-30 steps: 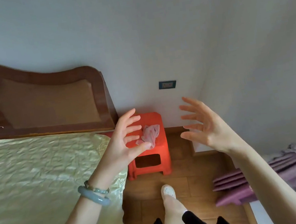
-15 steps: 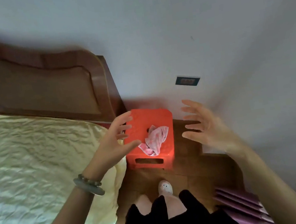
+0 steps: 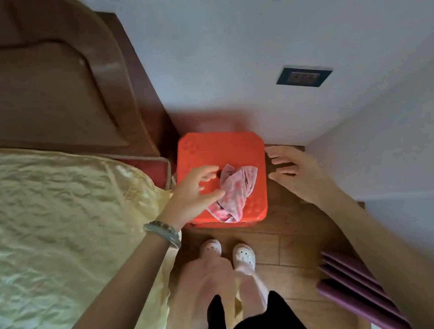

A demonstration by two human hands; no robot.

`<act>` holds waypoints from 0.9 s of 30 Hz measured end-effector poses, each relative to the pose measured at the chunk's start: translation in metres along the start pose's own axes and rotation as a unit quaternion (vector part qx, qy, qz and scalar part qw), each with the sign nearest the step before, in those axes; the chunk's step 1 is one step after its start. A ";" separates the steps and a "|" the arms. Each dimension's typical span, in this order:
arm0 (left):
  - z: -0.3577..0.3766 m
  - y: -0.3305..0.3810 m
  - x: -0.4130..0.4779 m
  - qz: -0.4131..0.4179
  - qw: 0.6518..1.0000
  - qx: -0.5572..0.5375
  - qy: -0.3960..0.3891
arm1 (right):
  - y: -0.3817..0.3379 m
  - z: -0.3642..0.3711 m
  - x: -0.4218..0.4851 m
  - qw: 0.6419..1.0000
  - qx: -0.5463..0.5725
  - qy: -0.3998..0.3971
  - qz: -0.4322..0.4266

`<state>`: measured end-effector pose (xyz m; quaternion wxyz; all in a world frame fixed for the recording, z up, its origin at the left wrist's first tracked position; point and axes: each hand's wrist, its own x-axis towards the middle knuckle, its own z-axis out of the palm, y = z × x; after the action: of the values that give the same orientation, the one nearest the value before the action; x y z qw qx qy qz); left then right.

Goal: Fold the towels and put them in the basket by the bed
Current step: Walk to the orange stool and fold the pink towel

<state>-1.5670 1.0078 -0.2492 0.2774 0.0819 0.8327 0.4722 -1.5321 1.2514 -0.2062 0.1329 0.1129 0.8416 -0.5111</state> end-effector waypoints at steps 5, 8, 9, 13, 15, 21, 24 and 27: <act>0.043 -0.069 0.041 -0.021 0.998 0.062 -0.026 | 0.083 0.039 0.054 0.998 -0.055 0.006 0.032; 0.067 -0.100 0.059 -0.035 0.995 0.097 -0.010 | 0.123 0.060 0.082 0.994 -0.098 0.011 0.045; 0.073 -0.109 0.066 -0.034 0.993 0.111 -0.004 | 0.135 0.066 0.090 0.993 -0.109 0.013 0.046; 0.093 -0.132 0.086 -0.025 0.986 0.165 0.020 | 0.171 0.084 0.114 0.987 -0.149 0.018 0.052; 0.099 -0.137 0.091 -0.016 0.982 0.186 0.020 | 0.181 0.088 0.121 0.985 -0.169 0.015 0.043; 0.106 -0.147 0.095 0.018 0.984 0.175 0.034 | 0.198 0.097 0.132 0.968 -0.249 -0.011 -0.005; 0.102 -0.145 0.087 0.016 0.984 0.175 0.024 | 0.197 0.097 0.134 0.962 -0.271 -0.026 0.002; 0.091 -0.141 0.076 0.000 0.986 0.169 0.007 | 0.188 0.090 0.131 0.967 -0.253 -0.035 0.008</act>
<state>-1.5635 1.0294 -0.4320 0.2536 0.1240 0.9024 0.3255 -1.5847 1.2630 -0.4464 0.1902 0.0640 0.9377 -0.2837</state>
